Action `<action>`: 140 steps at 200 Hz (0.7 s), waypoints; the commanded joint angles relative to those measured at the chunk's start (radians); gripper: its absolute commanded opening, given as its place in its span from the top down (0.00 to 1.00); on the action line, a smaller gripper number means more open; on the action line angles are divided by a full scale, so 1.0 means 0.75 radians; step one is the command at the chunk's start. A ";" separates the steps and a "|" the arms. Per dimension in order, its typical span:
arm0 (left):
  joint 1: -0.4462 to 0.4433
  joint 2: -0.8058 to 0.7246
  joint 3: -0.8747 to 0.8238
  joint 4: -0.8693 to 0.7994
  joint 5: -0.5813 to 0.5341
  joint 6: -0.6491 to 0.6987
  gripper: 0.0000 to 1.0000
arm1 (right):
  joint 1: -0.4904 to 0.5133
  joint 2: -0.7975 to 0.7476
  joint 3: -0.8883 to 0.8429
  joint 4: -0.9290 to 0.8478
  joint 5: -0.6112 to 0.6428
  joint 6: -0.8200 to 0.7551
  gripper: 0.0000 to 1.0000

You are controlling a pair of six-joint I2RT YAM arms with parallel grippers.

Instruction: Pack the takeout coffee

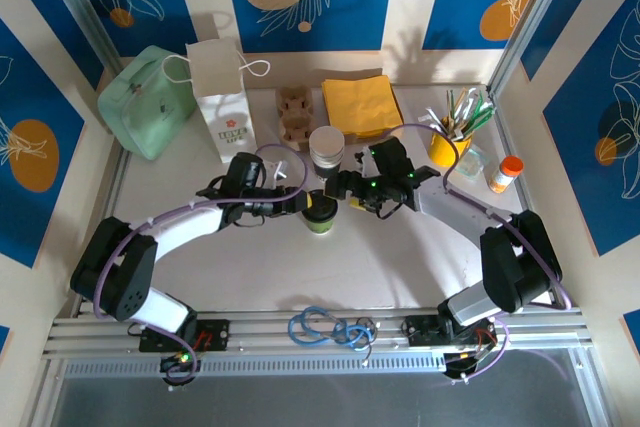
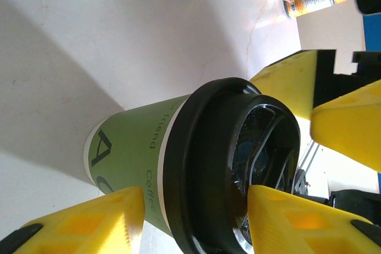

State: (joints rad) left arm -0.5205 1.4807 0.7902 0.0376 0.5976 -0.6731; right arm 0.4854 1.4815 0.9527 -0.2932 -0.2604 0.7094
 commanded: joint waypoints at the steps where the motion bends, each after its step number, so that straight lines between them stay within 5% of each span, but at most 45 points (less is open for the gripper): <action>1: -0.009 -0.007 0.041 -0.104 -0.019 0.029 0.51 | 0.011 -0.014 0.040 -0.073 0.007 -0.029 0.11; 140: -0.030 -0.053 0.024 -0.079 0.049 0.042 0.47 | 0.069 -0.137 -0.075 -0.110 0.053 -0.079 0.12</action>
State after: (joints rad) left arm -0.5270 1.4425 0.8108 -0.0235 0.6029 -0.6712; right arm 0.5304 1.3895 0.9157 -0.3569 -0.2386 0.6720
